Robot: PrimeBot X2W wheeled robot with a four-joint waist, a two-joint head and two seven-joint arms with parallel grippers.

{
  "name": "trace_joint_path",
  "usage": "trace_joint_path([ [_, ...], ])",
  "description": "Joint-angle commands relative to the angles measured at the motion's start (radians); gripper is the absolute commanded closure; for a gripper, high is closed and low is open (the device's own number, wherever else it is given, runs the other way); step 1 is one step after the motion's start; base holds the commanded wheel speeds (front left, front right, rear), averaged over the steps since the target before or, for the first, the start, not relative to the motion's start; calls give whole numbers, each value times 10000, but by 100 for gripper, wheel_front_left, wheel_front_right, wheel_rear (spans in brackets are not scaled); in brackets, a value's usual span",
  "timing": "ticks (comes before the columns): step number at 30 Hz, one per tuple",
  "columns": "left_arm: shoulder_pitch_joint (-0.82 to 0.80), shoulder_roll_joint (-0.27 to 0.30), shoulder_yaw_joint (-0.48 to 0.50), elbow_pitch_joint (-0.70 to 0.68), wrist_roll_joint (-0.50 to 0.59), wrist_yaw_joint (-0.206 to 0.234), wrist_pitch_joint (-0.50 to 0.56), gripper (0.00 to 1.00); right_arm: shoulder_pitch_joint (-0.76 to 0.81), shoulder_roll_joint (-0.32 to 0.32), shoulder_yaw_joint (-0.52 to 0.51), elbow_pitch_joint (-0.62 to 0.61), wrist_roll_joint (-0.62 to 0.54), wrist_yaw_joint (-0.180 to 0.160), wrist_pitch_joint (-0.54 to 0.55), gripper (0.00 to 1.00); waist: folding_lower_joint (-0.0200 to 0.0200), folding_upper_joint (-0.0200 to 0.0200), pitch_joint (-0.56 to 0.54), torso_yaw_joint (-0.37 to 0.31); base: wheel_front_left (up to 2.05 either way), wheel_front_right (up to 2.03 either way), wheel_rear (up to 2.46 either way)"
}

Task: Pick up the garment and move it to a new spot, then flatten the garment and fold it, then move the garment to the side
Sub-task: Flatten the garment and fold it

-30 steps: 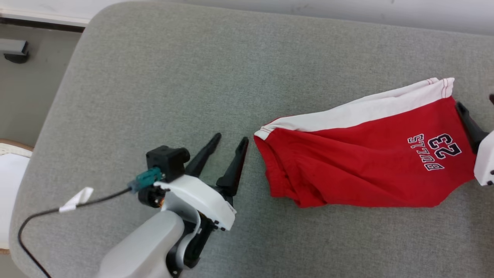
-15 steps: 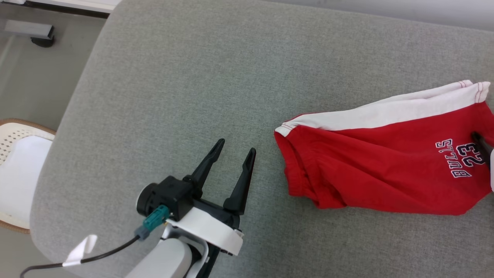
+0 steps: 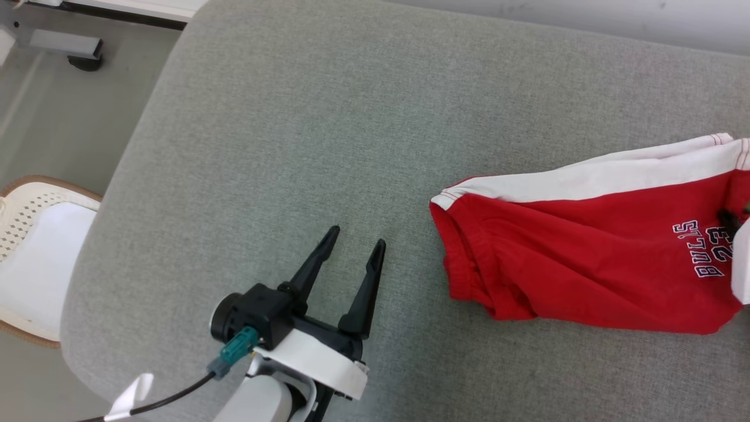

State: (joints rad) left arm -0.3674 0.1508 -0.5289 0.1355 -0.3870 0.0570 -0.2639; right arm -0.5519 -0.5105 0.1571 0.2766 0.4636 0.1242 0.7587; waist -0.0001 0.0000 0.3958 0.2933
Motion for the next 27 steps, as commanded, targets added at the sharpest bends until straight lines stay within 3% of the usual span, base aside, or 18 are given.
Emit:
trace_joint_path([
  [1,170,-37,119,81,198,-107,2,0,573,349,469,199,305,114,19,100,1,0,-53,23,0,0,0],
  [13,1327,-263,1162,400,988,-699,2,0,723,-210,-358,98,938,76,-1677,100,1,0,-845,-345,0,0,0],
  [20,1944,-415,1590,443,1183,-899,2,0,1325,-623,-1899,340,937,72,-2256,100,1,0,-1332,-484,0,0,0],
  [27,2157,-601,1791,474,1434,-1087,1,0,1835,-859,-3036,42,763,65,-2086,100,1,0,-1492,-424,0,0,0],
])
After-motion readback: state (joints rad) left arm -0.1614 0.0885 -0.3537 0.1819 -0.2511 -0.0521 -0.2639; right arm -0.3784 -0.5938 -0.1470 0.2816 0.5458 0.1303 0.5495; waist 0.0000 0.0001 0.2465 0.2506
